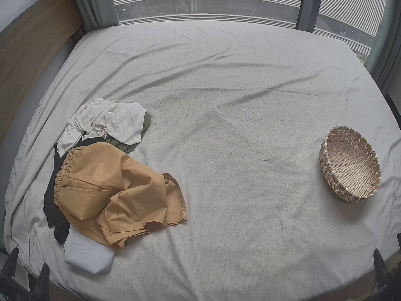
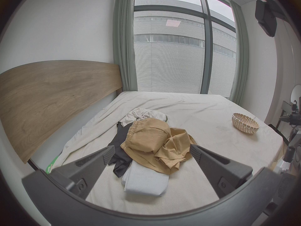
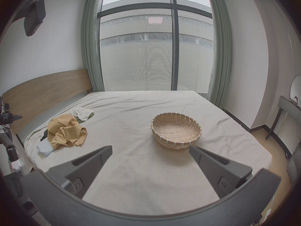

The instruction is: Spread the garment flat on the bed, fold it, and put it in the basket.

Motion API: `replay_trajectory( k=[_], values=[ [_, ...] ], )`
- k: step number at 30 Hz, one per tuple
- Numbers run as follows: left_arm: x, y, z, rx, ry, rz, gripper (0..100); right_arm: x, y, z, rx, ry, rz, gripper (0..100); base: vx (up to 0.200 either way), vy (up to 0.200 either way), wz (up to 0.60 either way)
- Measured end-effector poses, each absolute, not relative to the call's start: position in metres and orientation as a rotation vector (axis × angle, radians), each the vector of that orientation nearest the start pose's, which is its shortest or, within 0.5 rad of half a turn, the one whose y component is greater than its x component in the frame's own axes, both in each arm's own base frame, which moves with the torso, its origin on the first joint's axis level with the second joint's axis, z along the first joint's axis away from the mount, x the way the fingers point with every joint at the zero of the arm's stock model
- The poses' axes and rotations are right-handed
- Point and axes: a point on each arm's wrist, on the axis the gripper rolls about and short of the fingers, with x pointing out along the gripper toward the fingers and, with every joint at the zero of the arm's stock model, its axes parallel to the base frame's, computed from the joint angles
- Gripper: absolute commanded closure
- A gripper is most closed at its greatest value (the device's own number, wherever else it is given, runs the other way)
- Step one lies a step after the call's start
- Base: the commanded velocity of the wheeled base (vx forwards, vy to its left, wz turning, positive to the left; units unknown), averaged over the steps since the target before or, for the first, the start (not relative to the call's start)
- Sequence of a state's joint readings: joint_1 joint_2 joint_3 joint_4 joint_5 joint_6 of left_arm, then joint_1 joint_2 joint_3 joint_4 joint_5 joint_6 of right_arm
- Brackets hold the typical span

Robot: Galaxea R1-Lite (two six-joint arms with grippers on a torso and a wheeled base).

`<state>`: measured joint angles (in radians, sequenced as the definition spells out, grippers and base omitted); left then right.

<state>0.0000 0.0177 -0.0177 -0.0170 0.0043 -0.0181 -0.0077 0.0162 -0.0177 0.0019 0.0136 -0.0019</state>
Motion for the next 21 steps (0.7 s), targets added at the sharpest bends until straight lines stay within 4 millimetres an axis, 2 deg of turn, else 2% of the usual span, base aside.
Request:
replay_trajectory(
  k=[2,8,16,21],
  values=[
    [-0.024,0.0,0.087,-0.019,-0.037,0.006,0,-0.023,0.0,0.081,-0.002,0.0,0.006,0,0.0,0.0,0.0],
    [-0.033,0.0,0.122,-0.021,-0.131,-0.005,0,-0.023,0.0,0.081,-0.002,0.0,0.006,0,0.0,0.0,0.0],
    [-0.027,0.001,0.134,-0.087,-0.09,-0.049,0,-0.023,0.0,0.081,-0.002,0.0,0.006,0,0.0,0.0,0.0],
    [-0.022,0.001,0.15,-0.184,-0.062,-0.099,0,-0.023,0.0,0.081,-0.002,0.0,0.005,0,0.0,0.0,0.0]
  ],
)
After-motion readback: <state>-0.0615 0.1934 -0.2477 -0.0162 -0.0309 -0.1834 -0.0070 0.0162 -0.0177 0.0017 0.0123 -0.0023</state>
